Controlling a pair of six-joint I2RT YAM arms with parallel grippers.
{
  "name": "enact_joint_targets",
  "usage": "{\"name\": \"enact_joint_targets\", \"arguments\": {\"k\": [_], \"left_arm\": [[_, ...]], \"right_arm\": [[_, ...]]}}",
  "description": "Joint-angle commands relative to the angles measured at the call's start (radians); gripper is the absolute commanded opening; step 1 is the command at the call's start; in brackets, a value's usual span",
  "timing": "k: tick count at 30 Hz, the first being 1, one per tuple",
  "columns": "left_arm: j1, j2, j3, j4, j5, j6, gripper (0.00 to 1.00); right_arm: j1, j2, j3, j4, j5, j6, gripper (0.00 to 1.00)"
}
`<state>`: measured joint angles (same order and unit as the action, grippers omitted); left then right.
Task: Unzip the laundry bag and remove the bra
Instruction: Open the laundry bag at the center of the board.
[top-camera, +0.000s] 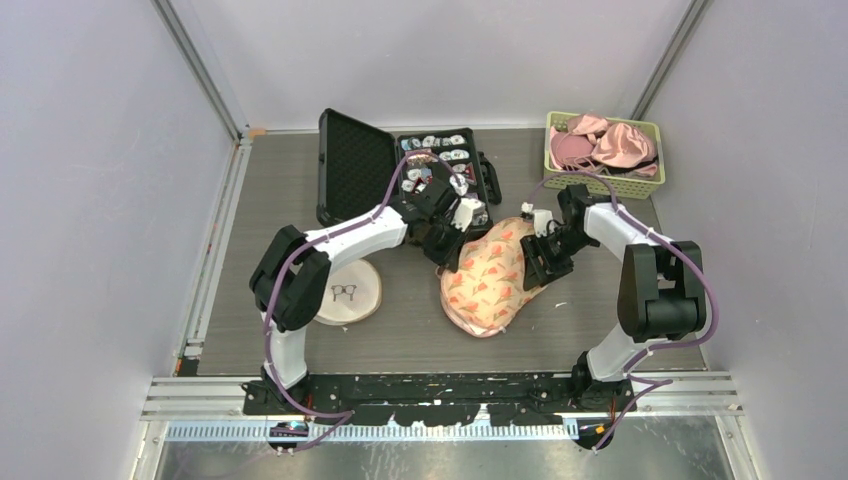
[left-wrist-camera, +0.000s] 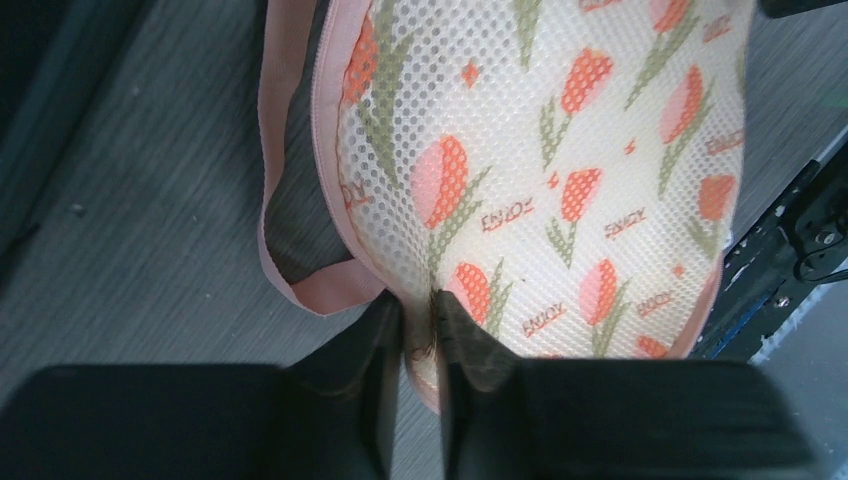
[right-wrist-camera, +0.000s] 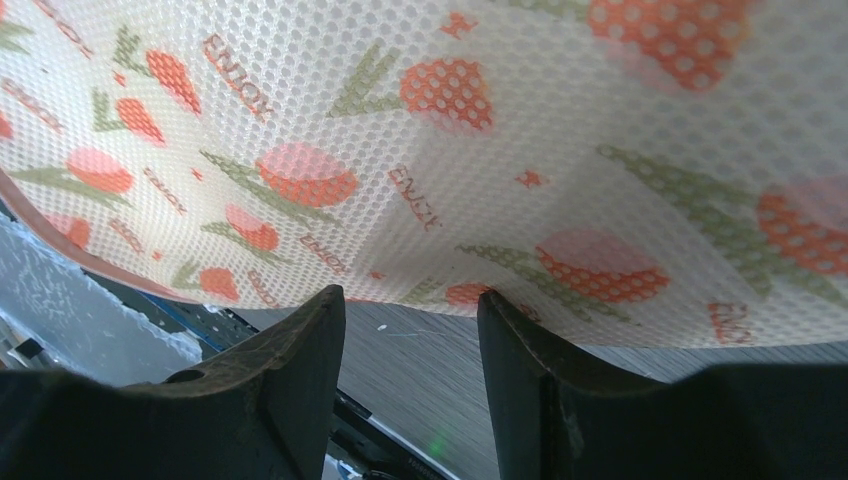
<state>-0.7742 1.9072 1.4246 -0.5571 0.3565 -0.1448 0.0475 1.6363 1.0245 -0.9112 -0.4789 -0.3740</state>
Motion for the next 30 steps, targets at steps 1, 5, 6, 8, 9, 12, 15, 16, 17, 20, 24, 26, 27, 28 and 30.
{"name": "enact_joint_targets", "arguments": {"k": [1, 5, 6, 8, 9, 12, 15, 16, 17, 20, 24, 26, 27, 28, 30], "left_arm": [[-0.008, -0.019, 0.096, 0.045, -0.032, 0.080, 0.01], [-0.010, 0.017, 0.176, 0.050, -0.046, 0.122, 0.00], [-0.011, 0.024, 0.194, 0.056, -0.052, 0.136, 0.00], [-0.011, 0.038, 0.236, 0.072, -0.076, 0.175, 0.00], [-0.011, 0.042, 0.258, 0.079, -0.081, 0.195, 0.00], [-0.014, 0.038, 0.310, 0.079, -0.062, 0.281, 0.00], [-0.029, 0.006, 0.307, 0.066, -0.012, 0.379, 0.00], [-0.035, -0.011, 0.292, 0.065, 0.028, 0.412, 0.00], [-0.046, -0.028, 0.272, 0.067, 0.054, 0.447, 0.00], [-0.091, -0.091, 0.208, 0.080, 0.116, 0.554, 0.00], [-0.171, -0.163, 0.130, 0.084, 0.168, 0.710, 0.00], [-0.215, -0.193, 0.092, 0.079, 0.179, 0.781, 0.00], [-0.242, -0.207, 0.075, 0.073, 0.185, 0.829, 0.00], [-0.264, -0.216, 0.058, 0.063, 0.189, 0.867, 0.00], [-0.297, -0.226, 0.023, 0.044, 0.187, 0.915, 0.00]], "right_arm": [[-0.009, -0.023, -0.013, 0.033, 0.046, 0.016, 0.56], [-0.086, -0.016, -0.005, 0.040, 0.046, 0.019, 0.57], [-0.110, -0.008, 0.007, 0.036, 0.041, 0.019, 0.57], [-0.136, 0.007, 0.040, 0.029, 0.020, 0.021, 0.59], [-0.147, 0.011, 0.058, 0.024, 0.008, 0.023, 0.59], [-0.193, 0.009, 0.119, -0.044, -0.041, 0.012, 0.59], [-0.282, -0.018, 0.172, -0.144, -0.099, -0.054, 0.60], [-0.316, -0.028, 0.188, -0.174, -0.116, -0.076, 0.61], [-0.349, -0.033, 0.206, -0.201, -0.131, -0.091, 0.61], [-0.433, -0.043, 0.263, -0.285, -0.175, -0.138, 0.62], [-0.493, -0.058, 0.334, -0.366, -0.210, -0.177, 0.63], [-0.501, -0.071, 0.371, -0.381, -0.208, -0.187, 0.63], [-0.501, -0.079, 0.388, -0.389, -0.206, -0.192, 0.63], [-0.502, -0.083, 0.405, -0.396, -0.206, -0.198, 0.64], [-0.502, -0.093, 0.435, -0.408, -0.207, -0.206, 0.64]]}}
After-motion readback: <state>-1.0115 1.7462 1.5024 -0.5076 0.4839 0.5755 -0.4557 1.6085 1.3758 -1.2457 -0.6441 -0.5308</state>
